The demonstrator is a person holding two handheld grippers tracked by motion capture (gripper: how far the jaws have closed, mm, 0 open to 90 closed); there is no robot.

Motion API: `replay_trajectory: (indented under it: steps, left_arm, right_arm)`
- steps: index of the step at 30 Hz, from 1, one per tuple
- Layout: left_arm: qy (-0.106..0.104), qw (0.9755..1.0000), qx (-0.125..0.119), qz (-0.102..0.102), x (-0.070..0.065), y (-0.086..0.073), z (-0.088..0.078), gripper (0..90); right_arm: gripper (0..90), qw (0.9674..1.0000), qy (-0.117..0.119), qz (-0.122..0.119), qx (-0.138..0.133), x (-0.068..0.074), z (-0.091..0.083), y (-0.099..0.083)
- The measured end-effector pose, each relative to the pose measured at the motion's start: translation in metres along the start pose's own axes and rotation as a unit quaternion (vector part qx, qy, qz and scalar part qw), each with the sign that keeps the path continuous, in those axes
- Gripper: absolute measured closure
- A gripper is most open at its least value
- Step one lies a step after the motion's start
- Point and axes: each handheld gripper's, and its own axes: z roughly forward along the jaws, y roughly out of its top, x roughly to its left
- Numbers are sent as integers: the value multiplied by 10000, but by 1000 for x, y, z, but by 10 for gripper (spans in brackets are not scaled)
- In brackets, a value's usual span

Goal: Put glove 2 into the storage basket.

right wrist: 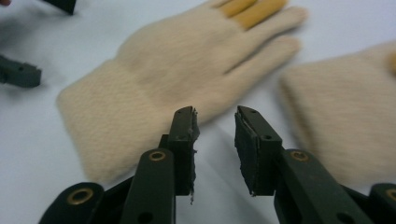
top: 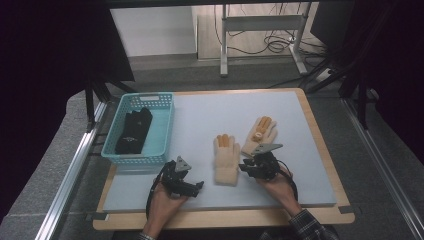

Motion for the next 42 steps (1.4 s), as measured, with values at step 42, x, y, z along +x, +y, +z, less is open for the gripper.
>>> replay_trajectory:
  steps: [42]
  left_arm:
    - [6,10000,-13,1,0,0,0,15]
  right_arm:
    - [494,9882,-1485,373,-62,-92,30,31]
